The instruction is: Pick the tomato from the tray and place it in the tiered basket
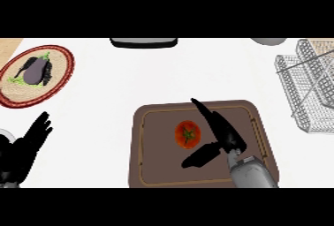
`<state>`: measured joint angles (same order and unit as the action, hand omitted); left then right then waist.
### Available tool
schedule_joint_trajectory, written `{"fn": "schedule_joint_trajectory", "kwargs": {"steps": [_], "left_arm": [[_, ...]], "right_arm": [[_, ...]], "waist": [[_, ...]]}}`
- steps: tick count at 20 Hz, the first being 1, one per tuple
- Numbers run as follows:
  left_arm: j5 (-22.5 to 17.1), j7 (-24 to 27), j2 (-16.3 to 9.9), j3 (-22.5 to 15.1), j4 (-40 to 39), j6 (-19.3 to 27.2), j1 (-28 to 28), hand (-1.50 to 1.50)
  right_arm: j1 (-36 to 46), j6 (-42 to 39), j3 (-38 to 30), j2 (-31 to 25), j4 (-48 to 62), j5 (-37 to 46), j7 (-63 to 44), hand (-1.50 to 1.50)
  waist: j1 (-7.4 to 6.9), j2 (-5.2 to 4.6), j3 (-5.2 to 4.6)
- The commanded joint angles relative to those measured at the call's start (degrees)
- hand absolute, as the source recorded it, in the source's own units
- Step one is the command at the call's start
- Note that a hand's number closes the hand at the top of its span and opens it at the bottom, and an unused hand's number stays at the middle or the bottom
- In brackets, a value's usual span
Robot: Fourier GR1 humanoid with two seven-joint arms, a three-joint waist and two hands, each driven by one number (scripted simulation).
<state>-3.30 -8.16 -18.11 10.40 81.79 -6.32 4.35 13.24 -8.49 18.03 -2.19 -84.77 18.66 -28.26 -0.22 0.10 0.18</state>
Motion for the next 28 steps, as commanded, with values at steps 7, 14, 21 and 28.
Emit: {"fn": "schedule_joint_trajectory", "kwargs": {"steps": [7,14,21,28], "left_arm": [[2.3,1.2,2.3,1.1,-5.7,-0.5,-2.9,0.0],[0.7,-3.3,0.2,2.3,3.3,-3.9,2.0,0.0],[3.0,-0.8,2.7,2.6,-1.2,-2.2,-0.9,0.0],[3.4,-1.4,2.5,3.3,-2.3,-1.8,-2.5,0.0]], "right_arm": [[6.2,4.4,0.9,2.1,13.0,-0.7,5.1,-1.5],[7.3,4.0,3.3,2.2,14.3,1.6,11.3,1.5],[4.6,11.1,4.5,2.2,8.1,0.6,11.3,1.5],[-5.0,12.8,7.7,-2.0,-5.0,8.0,4.4,1.5]], "waist": [[-0.14,-0.2,-0.18],[-0.45,-0.13,-0.15],[0.0,-0.08,-0.17],[0.68,0.06,-0.21]]}}
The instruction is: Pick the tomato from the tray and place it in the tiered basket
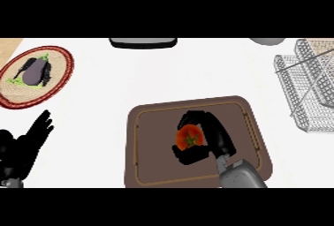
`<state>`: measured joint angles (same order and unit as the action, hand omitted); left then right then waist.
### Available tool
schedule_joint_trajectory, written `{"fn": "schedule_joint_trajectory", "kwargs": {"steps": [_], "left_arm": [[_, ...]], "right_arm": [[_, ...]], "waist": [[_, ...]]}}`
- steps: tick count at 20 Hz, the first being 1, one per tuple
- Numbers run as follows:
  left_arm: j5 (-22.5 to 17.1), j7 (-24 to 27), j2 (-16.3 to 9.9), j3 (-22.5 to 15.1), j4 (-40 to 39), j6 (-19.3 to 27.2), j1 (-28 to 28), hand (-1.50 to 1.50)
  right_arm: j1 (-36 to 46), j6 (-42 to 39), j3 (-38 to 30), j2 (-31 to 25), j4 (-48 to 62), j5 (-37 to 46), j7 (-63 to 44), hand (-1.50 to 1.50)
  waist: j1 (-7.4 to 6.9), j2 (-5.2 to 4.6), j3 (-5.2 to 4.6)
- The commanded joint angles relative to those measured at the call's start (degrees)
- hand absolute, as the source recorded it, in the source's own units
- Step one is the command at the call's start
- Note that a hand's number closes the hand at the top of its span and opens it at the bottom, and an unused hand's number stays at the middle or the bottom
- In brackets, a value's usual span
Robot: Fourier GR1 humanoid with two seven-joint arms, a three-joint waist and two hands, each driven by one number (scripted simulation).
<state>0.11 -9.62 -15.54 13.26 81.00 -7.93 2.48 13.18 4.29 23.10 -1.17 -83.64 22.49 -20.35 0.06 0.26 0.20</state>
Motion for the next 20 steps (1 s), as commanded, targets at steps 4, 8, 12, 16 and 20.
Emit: {"fn": "schedule_joint_trajectory", "kwargs": {"steps": [4,8,12,16,20], "left_arm": [[0.1,0.5,0.1,0.7,-1.5,0.3,1.1,0.0],[-0.4,0.3,-0.7,1.6,-0.2,-0.2,2.9,0.0],[0.1,-1.3,-0.5,1.0,-1.4,0.3,0.1,0.0],[-0.5,2.5,-0.6,2.1,-2.0,-0.7,2.8,0.0],[0.9,1.4,1.2,0.6,-2.5,1.1,0.0,0.0]], "right_arm": [[-2.6,-1.6,14.2,-7.0,-9.0,21.2,-16.3,1.5],[-4.6,-4.7,19.3,-10.6,-19.8,32.3,-27.5,1.5],[-5.3,-10.5,18.3,-12.7,-36.2,38.0,-37.5,1.5],[-3.6,-16.3,18.6,-13.2,-49.7,45.3,-44.3,1.5],[-0.8,-25.2,16.4,-10.7,-58.6,47.5,-48.5,1.5]], "waist": [[1.73,0.88,-0.59],[2.35,1.19,-0.49],[2.64,0.57,-0.36],[1.91,0.58,-0.38],[0.96,0.08,-0.32]]}}
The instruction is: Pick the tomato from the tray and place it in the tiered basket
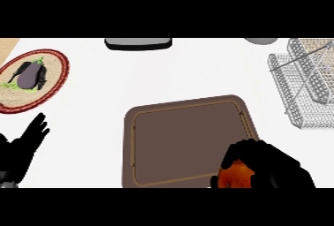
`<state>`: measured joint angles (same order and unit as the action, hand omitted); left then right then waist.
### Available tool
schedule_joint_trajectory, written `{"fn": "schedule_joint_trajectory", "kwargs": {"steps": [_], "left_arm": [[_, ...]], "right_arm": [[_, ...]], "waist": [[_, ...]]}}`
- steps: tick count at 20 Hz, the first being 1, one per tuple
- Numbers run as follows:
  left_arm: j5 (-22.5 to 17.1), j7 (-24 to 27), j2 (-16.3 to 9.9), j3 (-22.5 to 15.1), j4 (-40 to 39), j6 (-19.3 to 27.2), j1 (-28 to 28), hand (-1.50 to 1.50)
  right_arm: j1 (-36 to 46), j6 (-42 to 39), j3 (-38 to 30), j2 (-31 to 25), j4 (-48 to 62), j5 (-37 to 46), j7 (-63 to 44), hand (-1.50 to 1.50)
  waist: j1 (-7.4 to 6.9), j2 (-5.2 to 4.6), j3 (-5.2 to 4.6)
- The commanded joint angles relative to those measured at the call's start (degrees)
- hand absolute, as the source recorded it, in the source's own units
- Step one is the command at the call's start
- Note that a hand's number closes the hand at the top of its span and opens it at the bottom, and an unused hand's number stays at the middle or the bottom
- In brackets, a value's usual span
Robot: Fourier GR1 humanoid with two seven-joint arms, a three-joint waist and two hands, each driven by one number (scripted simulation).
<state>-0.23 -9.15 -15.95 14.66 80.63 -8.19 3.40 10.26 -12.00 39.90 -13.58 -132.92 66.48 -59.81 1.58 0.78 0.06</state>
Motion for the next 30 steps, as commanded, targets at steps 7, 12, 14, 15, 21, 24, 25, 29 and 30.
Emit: {"fn": "schedule_joint_trajectory", "kwargs": {"steps": [7,12,14,15,21,24,25,29,30], "left_arm": [[1.6,-0.1,1.2,-1.2,-0.9,0.6,-1.1,0.0],[1.5,2.1,1.8,-1.4,0.0,-0.6,1.9,0.0],[1.5,1.5,1.2,-0.4,-2.9,0.1,-0.9,0.0],[1.9,2.1,1.3,-0.9,-3.9,0.1,-2.9,0.0],[0.9,0.6,0.9,0.0,-0.6,-0.7,-0.5,0.0],[0.6,-1.0,0.4,-1.1,1.8,-2.3,0.3,0.0],[2.3,-1.2,2.4,-1.8,-1.7,1.2,-4.9,0.0],[0.0,-2.6,-0.2,0.2,-0.2,-2.1,-2.6,0.0],[1.1,-2.9,3.0,-1.7,0.8,0.0,-2.0,0.0]], "right_arm": [[10.5,-12.7,-19.2,5.7,-6.0,-5.5,-2.1,1.5],[16.5,-13.1,-33.5,6.3,-1.9,-11.3,5.3,1.5],[19.4,-12.3,-41.6,2.3,6.1,-15.5,12.7,1.5],[22.8,-9.8,-43.3,2.3,11.1,-14.8,13.4,1.5],[23.2,-5.5,-54.1,-6.8,24.6,-20.4,27.8,1.5],[29.6,0.3,-57.5,-1.2,30.7,-26.3,28.0,1.5],[31.7,1.7,-58.3,-2.3,34.5,-26.8,30.5,1.5],[35.3,5.0,-60.2,-5.8,47.8,-27.9,37.9,1.5],[33.9,4.8,-59.9,-6.0,47.4,-28.5,38.7,1.5]], "waist": [[-1.64,-0.76,-0.1],[-1.84,-0.78,-0.06],[-1.82,-0.92,-0.06],[-1.88,-0.98,-0.07],[-2.0,-0.9,-0.03],[-3.04,-1.02,0.03],[-2.34,-1.18,-0.03],[-2.52,-1.04,-0.04],[-2.19,-0.91,-0.05]]}}
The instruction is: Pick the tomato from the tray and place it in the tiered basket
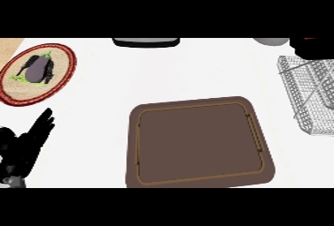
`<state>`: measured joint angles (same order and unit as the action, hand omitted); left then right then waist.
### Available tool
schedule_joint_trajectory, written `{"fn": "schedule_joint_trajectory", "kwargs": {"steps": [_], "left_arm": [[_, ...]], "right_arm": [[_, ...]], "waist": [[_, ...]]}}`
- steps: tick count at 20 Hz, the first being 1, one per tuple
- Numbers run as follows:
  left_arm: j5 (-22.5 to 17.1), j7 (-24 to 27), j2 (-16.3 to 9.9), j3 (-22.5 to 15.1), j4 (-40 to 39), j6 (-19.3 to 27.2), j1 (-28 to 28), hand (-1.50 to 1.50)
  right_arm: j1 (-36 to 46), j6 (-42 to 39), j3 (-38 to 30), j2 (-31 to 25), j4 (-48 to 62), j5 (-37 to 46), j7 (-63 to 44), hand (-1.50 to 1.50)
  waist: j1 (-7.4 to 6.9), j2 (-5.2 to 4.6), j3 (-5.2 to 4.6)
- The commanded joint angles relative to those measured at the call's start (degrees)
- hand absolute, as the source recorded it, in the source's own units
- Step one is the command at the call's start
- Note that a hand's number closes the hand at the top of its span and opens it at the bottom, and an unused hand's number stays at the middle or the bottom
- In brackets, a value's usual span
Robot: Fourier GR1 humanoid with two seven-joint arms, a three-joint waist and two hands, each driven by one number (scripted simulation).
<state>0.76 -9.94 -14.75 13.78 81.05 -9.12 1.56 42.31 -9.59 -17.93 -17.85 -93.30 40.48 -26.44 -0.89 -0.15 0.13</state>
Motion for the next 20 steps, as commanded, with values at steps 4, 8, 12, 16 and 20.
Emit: {"fn": "schedule_joint_trajectory", "kwargs": {"steps": [4,8,12,16,20], "left_arm": [[0.9,1.7,0.9,-0.1,-1.7,0.0,1.4,0.0],[0.2,0.3,0.1,0.2,0.2,-0.2,0.2,0.0],[2.1,-0.5,1.8,-1.4,-1.2,1.9,-1.9,0.0],[1.1,1.6,-0.8,1.2,-4.8,0.3,-2.8,0.0],[0.6,1.2,0.3,0.3,-1.7,-0.5,-0.7,0.0]], "right_arm": [[5.5,5.4,-4.6,-6.0,19.9,-3.6,12.9,1.5],[3.4,1.5,7.4,-17.4,17.9,13.3,14.9,1.5],[6.0,5.5,8.7,-21.4,25.7,17.1,21.2,1.5],[10.1,5.2,9.4,-27.1,34.5,18.5,30.0,1.5],[12.7,10.5,8.5,-27.7,43.8,19.3,37.3,1.5]], "waist": [[0.07,-0.07,-0.13],[-0.79,-0.77,-0.34],[-0.52,-0.54,-0.17],[-0.51,-0.49,-0.17],[-0.48,-0.23,-0.12]]}}
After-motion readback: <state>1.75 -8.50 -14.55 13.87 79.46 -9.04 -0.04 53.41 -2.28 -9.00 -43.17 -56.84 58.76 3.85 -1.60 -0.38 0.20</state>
